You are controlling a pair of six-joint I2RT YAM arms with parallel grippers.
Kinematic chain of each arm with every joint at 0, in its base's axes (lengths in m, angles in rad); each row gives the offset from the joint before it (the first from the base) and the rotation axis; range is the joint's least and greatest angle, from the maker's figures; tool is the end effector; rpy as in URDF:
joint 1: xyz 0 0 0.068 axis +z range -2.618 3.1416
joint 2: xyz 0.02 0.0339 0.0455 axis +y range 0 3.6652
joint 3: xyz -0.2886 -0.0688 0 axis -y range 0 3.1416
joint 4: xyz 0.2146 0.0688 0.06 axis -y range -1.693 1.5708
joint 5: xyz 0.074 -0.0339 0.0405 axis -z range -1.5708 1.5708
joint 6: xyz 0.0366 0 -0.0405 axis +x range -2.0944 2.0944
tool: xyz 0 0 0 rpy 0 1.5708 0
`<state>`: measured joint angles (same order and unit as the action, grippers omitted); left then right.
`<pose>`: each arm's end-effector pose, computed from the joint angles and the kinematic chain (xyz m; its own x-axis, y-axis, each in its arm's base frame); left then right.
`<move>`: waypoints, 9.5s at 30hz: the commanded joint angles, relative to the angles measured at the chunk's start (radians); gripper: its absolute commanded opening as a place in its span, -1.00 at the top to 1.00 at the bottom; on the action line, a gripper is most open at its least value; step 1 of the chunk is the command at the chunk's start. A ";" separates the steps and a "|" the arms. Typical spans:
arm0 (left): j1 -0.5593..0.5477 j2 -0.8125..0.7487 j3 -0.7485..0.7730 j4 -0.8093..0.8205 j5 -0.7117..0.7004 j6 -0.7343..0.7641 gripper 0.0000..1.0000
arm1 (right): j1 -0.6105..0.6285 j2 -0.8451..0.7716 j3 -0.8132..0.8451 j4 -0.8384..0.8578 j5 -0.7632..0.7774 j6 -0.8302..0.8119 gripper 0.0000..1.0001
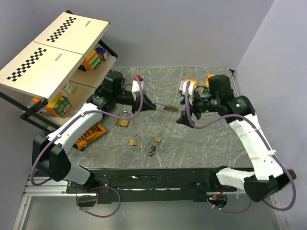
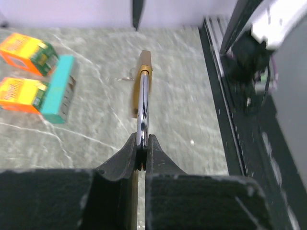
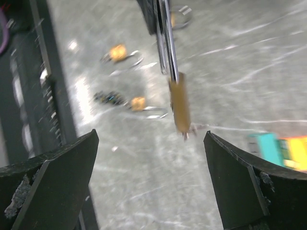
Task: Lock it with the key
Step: Lock the lock.
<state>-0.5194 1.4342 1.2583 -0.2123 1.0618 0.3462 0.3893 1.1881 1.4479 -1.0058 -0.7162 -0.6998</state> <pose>0.2337 -0.1704 0.3862 0.0111 0.1842 -0.9828 0.9991 -0.0432 0.0031 0.1563 0.0901 0.4254 -0.0087 -0.5287 -0.8488 -0.9647 0.2279 -0.1321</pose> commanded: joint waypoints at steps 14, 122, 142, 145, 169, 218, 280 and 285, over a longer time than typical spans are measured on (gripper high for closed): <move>0.078 -0.046 0.133 0.527 0.248 -0.661 0.98 | -0.122 -0.160 -0.116 0.440 -0.232 0.244 -0.99; 0.102 -0.063 0.073 0.186 0.187 -0.481 0.98 | -0.122 -0.054 -0.053 0.204 -0.387 0.202 -0.51; 0.084 -0.086 0.050 0.148 0.227 -0.431 0.98 | -0.122 -0.028 -0.083 0.279 -0.341 0.246 -0.22; 0.079 -0.089 0.047 0.160 0.228 -0.440 0.98 | -0.121 -0.007 -0.070 0.257 -0.347 0.223 -0.16; 0.065 -0.043 0.090 0.159 0.228 -0.420 0.98 | -0.096 0.050 -0.047 0.174 -0.402 0.115 0.48; 0.113 0.089 0.099 0.425 -0.304 -1.312 -0.93 | 0.089 -0.041 -0.340 1.211 0.217 0.769 1.00; 0.006 0.144 0.093 0.404 -0.566 -1.440 -0.47 | 0.255 0.165 -0.170 1.236 0.667 0.841 1.00; 0.005 0.147 0.082 0.407 -0.565 -1.452 -0.12 | 0.258 0.186 -0.147 1.230 0.707 0.853 1.00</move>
<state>-0.4953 1.5784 1.3151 0.1951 0.4957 -1.0927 0.6334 1.3697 1.1954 0.0948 -0.0559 0.1192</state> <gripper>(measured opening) 0.639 0.275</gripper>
